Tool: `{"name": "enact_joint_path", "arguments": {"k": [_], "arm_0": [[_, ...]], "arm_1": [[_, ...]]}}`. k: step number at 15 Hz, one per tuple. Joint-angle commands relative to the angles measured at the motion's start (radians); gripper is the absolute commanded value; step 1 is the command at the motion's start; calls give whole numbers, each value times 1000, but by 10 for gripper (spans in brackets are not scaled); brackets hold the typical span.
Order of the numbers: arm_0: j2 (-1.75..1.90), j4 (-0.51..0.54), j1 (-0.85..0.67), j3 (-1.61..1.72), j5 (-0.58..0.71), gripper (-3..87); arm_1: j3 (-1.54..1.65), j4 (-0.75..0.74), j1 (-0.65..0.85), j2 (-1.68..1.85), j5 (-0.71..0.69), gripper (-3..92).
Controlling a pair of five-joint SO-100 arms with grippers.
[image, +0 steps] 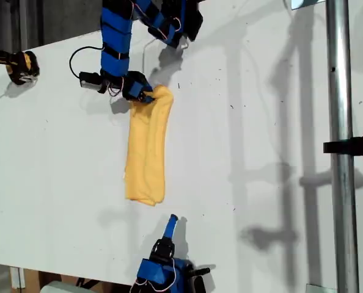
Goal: Grasp corners of a towel and fold twice.
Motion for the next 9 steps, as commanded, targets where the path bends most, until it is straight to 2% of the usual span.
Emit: {"name": "enact_joint_path", "arguments": {"k": [1, 5, 7, 9], "arm_0": [[8, 2, -14, -23, -12, 149], [8, -2, -17, -25, 3, 148], [8, -2, -18, -26, 12, 149], [8, -3, -12, -23, 14, 149]], "arm_1": [[29, 169, 38, 262, -11, 2], [75, 621, 14, 729, 86, 1], [64, 698, -120, 775, 216, 1], [84, 649, -156, 939, 235, 1]]}}
